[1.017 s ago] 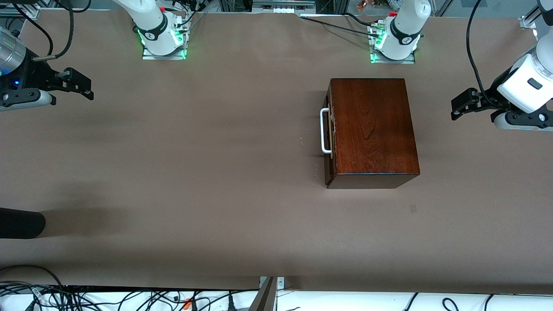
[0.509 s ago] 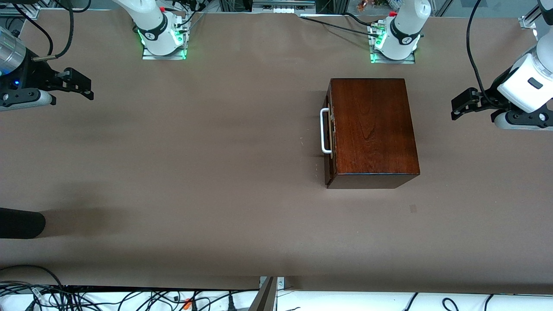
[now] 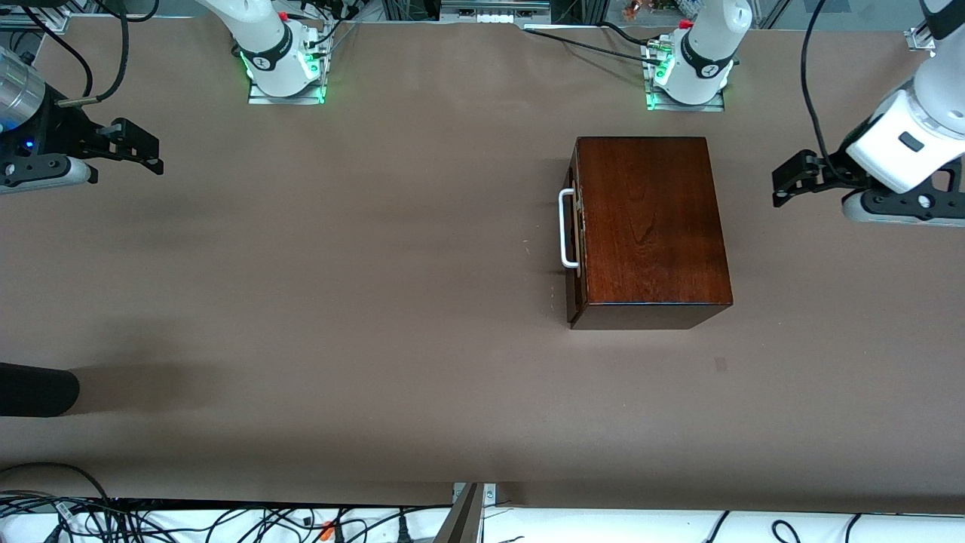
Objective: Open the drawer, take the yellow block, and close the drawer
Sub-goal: 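Move the left gripper over the wooden box toward the drawer handle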
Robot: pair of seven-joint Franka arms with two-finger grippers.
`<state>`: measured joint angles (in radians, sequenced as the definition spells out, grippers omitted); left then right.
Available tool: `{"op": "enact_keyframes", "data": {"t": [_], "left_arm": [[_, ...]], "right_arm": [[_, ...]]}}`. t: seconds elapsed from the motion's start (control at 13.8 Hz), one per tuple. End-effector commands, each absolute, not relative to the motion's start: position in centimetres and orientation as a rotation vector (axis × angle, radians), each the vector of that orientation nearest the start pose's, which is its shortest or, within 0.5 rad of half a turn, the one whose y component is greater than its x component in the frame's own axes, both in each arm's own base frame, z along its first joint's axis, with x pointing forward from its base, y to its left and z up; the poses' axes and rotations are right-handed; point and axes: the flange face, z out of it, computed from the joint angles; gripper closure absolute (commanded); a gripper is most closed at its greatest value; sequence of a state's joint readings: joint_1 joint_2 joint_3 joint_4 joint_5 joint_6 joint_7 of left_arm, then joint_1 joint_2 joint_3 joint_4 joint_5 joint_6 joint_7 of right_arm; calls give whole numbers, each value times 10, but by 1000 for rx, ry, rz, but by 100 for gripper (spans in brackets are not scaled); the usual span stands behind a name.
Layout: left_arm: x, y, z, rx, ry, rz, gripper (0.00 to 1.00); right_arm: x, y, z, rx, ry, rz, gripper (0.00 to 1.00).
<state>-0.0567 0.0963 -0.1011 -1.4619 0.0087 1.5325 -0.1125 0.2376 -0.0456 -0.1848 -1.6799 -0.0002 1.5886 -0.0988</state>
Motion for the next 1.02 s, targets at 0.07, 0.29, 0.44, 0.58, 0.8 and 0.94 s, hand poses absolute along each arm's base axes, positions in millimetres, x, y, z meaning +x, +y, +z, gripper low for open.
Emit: {"op": "enact_keyframes", "data": {"t": [0.07, 0.29, 0.44, 0.58, 0.8, 0.94], "left_arm": [[554, -158, 620, -3162, 53, 61, 0], [535, -241, 602, -3151, -24, 99, 0], [516, -292, 596, -3149, -31, 82, 0], [489, -350, 580, -3097, -58, 67, 0], [451, -416, 554, -3034, -86, 45, 0], [441, -444, 539, -3015, -76, 19, 0]], "right_arm": [[540, 24, 603, -3135, -223, 76, 0], [540, 24, 603, -3135, -223, 76, 0], [540, 24, 603, -3135, -223, 76, 0], [540, 24, 603, -3135, -223, 76, 0], [540, 24, 603, -3135, -223, 76, 0], [540, 23, 602, -3135, -220, 78, 0]]}}
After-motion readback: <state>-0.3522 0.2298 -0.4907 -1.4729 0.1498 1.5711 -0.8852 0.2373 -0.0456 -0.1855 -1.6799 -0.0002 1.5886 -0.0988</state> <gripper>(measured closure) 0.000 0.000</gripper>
